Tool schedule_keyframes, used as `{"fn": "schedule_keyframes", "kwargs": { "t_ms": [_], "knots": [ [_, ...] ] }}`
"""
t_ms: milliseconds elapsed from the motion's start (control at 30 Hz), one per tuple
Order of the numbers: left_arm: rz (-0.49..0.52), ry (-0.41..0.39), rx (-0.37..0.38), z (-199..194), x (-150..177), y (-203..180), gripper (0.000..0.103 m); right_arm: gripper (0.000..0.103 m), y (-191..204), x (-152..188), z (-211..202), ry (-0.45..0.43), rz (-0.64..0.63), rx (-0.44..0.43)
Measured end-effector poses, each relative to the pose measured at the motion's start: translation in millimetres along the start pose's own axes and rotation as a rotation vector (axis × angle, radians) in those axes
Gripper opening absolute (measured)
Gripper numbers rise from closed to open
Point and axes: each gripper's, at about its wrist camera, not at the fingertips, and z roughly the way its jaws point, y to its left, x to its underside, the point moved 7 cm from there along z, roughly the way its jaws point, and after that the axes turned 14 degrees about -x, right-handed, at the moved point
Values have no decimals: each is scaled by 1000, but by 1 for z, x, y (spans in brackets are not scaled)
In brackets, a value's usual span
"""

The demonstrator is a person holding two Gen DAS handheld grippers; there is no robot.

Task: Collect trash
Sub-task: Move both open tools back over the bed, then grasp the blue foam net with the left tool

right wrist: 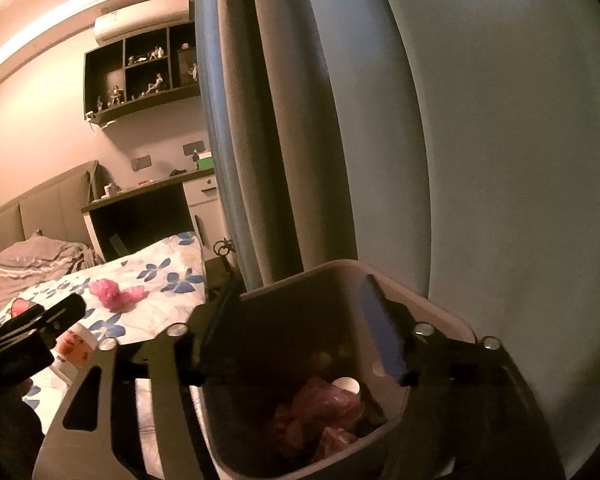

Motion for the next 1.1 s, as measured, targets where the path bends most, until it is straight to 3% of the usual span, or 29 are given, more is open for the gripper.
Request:
{"fn": "schedule_keyframes", "kwargs": {
  "t_ms": [133,300,700,900,1100],
  "knots": [
    [-30,1,-62,-10,1,31,97,81,13,0,-6,-11,-15,-19],
    [-45,-4,-156,-23,6,73,97,87,35,5,-11,-17,-34,-57],
    [-128,16,-447,-56,32,213,97,87,112,22,-7,28,-63,-206],
    [-178,17,-543,-71,39,271,97,87,156,37,0,60,-86,-268],
    [-210,29,-591,-77,46,307,96,87,193,44,7,84,-105,-318]
  ]
}}
